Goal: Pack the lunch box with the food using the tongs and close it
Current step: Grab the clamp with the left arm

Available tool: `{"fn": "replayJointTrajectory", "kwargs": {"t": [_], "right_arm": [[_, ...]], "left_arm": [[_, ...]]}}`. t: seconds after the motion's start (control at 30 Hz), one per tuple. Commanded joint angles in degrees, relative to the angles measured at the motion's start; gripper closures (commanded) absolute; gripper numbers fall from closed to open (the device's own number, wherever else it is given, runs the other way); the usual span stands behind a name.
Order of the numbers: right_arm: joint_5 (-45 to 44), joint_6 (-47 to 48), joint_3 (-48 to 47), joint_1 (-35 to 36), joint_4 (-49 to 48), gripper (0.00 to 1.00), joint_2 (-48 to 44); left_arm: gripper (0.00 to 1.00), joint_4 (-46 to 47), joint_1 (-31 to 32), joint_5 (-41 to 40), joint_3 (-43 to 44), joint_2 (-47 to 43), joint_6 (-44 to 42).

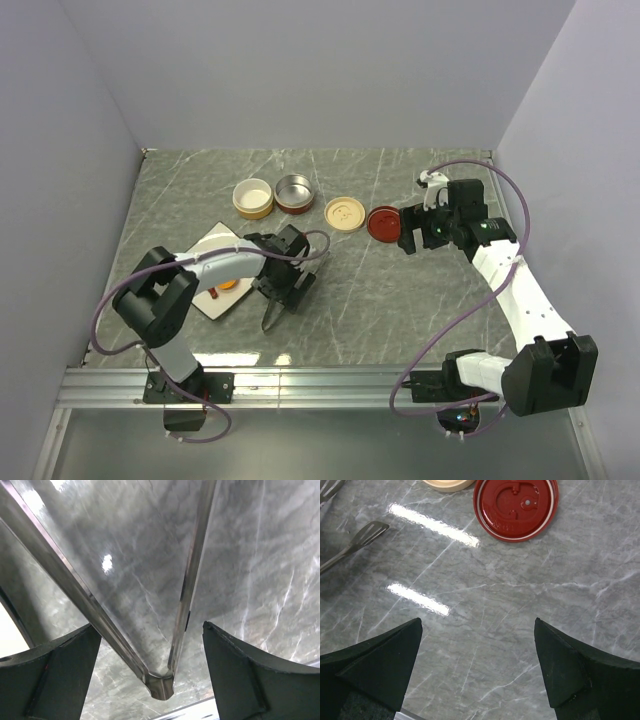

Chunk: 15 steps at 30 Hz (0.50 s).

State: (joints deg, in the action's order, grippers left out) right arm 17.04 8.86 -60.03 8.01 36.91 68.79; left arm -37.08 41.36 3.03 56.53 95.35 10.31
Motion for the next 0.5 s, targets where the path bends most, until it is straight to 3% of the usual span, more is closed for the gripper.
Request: {"fn": "replayJointTrajectory", "kwargs": {"t": [0.0,0.47], "right_arm": [[-1.65,0.80,-2.81,0.34,0.01,0.00,-1.47],[-2.89,1.07,-1.58,0.25,-0.43,0.00,-2.79]], "left_arm": [[0.12,1.49,0.47,-1.71,2.26,3.34,1.38],[0.15,8.25,1.00,-8.74,2.36,8.53,2.09]]}}
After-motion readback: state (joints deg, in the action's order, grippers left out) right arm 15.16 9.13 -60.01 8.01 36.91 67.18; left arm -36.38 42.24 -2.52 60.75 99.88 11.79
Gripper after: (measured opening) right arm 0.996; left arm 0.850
